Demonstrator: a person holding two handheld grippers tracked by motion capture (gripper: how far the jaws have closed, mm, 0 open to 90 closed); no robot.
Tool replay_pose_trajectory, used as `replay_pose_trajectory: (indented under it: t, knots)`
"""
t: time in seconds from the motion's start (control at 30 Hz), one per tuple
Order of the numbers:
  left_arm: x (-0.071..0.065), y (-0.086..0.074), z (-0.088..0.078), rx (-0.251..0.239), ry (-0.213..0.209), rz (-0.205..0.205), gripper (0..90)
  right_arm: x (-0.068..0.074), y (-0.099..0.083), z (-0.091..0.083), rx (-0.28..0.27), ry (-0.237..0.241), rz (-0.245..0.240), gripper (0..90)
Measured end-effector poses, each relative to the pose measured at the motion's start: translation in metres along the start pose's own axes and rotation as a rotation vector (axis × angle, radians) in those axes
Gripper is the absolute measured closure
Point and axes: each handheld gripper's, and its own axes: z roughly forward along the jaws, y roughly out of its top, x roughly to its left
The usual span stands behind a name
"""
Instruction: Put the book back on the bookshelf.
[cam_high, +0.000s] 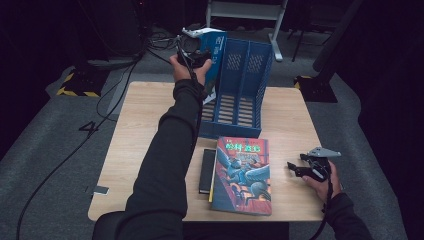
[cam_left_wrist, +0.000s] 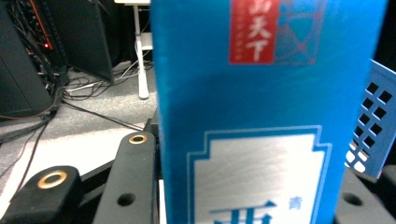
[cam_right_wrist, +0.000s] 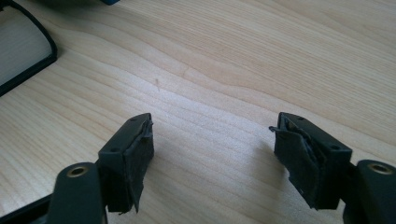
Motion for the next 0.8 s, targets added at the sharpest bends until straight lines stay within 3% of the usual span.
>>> replay_pose_trajectory:
  t: [0.4, 0.63, 0.8]
  knots:
    - [-0.014, -0.009, 0.037, 0.035, 0.017, -0.018, 61.0, 0.000, 0.000, 0.000, 0.001, 0.010, 0.001, 28.9]
    - [-0.016, -0.018, 0.043, 0.035, 0.022, -0.020, 60.9, 0.000, 0.000, 0.000, 0.002, 0.014, -0.003, 28.9]
    - [-0.015, -0.027, 0.045, 0.039, 0.015, -0.001, 60.9, 0.001, 0.000, 0.000, 0.001, 0.015, -0.006, 28.9]
